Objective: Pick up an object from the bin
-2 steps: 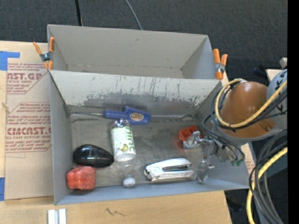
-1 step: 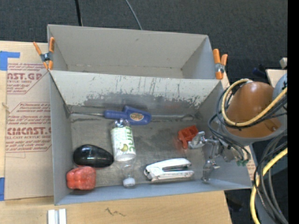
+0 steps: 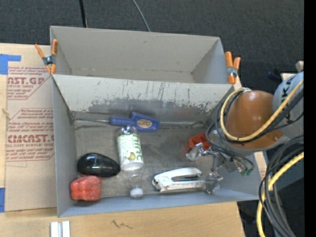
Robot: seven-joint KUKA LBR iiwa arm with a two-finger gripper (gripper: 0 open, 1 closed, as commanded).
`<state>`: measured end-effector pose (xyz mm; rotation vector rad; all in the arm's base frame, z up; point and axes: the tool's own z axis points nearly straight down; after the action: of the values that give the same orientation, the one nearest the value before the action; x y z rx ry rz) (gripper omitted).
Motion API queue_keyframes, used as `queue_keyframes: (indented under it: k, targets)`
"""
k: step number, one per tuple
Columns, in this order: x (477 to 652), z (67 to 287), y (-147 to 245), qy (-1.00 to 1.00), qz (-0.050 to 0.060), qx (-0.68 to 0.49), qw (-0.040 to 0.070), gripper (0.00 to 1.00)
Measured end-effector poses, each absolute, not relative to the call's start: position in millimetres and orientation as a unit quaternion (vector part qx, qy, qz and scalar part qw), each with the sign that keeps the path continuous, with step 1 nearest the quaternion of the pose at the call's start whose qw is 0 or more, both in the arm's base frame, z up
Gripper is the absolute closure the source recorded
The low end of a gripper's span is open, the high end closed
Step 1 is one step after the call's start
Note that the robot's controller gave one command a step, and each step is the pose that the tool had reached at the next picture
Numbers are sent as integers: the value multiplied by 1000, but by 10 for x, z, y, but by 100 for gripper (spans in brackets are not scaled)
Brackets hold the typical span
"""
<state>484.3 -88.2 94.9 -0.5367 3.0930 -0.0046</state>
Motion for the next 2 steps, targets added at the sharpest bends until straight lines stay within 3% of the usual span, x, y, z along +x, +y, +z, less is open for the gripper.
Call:
queue_keyframes:
  k: [1, 2]
  targets:
    - [4934, 776, -472, 969, 0, -248, 1, 0]
    - [4888, 736, -365, 945, -1, -327, 7, 0]
